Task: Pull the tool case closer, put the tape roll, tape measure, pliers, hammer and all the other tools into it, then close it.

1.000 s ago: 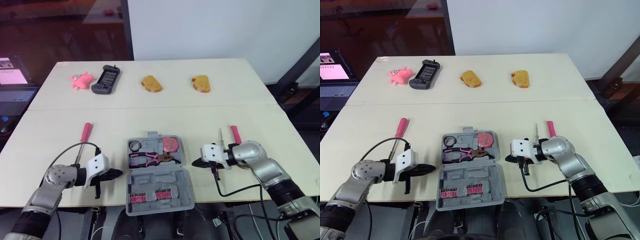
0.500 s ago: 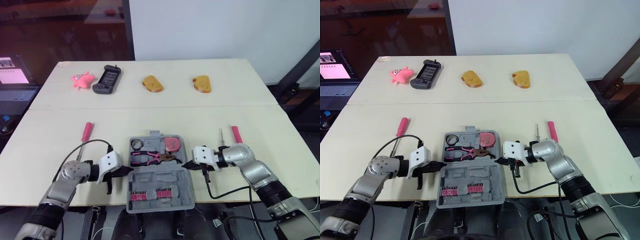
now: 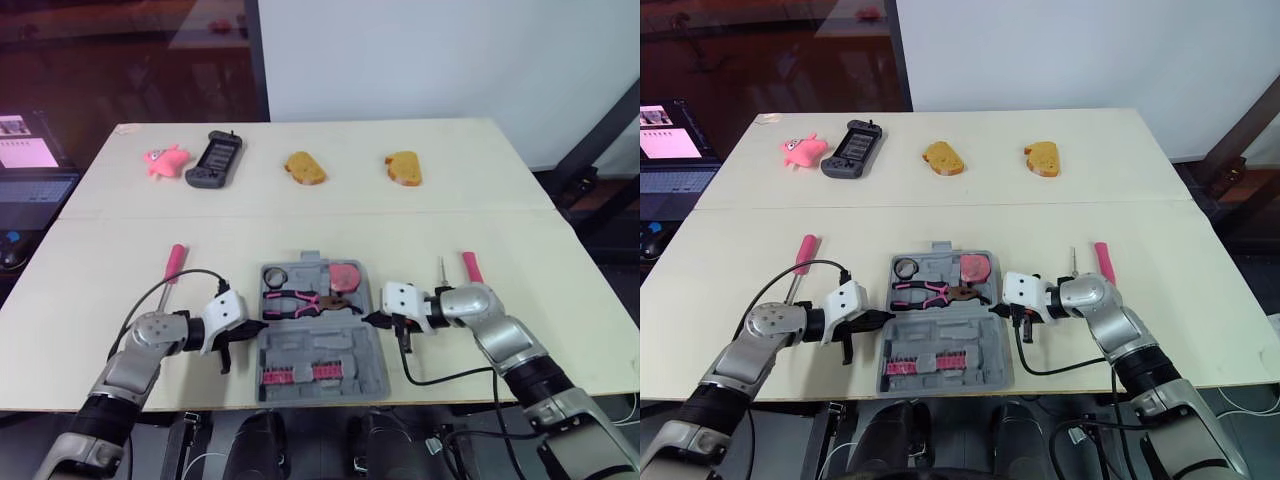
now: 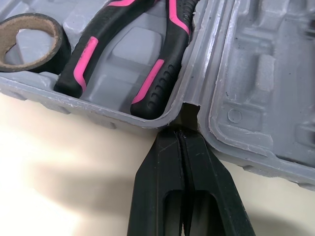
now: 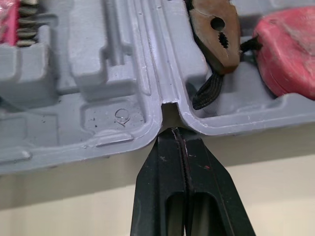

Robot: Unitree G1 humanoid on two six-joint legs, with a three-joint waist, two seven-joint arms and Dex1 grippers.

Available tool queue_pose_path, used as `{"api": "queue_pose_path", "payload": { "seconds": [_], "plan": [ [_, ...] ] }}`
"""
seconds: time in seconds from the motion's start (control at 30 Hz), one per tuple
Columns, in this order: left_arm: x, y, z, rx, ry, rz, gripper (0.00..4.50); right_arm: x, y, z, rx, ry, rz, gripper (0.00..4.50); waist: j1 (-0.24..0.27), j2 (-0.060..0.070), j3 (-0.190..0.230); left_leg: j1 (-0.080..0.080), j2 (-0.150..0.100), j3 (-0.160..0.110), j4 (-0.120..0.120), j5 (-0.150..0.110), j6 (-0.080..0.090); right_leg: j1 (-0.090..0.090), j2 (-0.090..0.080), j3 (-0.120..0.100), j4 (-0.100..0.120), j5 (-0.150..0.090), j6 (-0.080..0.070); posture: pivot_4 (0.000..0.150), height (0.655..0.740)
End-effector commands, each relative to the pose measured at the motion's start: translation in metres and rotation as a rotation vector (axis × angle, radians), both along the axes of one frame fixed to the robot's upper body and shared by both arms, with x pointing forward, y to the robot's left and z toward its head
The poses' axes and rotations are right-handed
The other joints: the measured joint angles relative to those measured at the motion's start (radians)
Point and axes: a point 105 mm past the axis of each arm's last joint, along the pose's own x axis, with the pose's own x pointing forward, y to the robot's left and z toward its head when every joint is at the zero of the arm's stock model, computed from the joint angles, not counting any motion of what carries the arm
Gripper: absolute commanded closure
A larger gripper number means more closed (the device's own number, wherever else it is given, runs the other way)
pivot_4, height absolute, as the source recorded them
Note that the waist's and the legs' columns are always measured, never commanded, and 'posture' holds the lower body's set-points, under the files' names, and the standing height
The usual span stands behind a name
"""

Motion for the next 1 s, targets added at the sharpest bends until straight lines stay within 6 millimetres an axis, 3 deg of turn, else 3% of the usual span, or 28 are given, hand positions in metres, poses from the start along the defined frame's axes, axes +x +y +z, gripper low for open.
{"api": "queue_pose_path", "payload": {
  "seconds": [0.03, 0.53, 1.0],
  "plan": [
    [0.015, -0.016, 0.012, -0.020, -0.082, -0.022, 4.45, 0.010, 0.021, 0.016, 0.049, -0.071, 0.040, 4.50, 0.001, 0.000, 0.000, 0.000, 0.000, 0.000, 0.000, 0.000, 0.000, 0.000, 0.000, 0.000, 0.000, 0.000, 0.000, 0.150, 0.7188],
    [0.036, -0.028, 0.021, -0.022, -0.147, 0.003, 4.45, 0.020, 0.024, 0.016, 0.053, -0.099, -0.005, 4.50, -0.001, 0.000, 0.000, 0.000, 0.000, 0.002, 0.001, 0.000, -0.001, 0.001, 0.000, 0.000, 0.001, 0.000, 0.000, 0.150, 0.7188],
    [0.013, -0.037, 0.008, -0.053, -0.084, -0.025, 4.45, 0.012, 0.023, 0.009, 0.053, -0.067, -0.007, 4.50, -0.001, 0.000, 0.000, 0.000, 0.000, 0.002, 0.001, 0.000, -0.001, 0.001, 0.000, 0.000, 0.002, 0.000, 0.000, 0.150, 0.7188]
  ]
}}
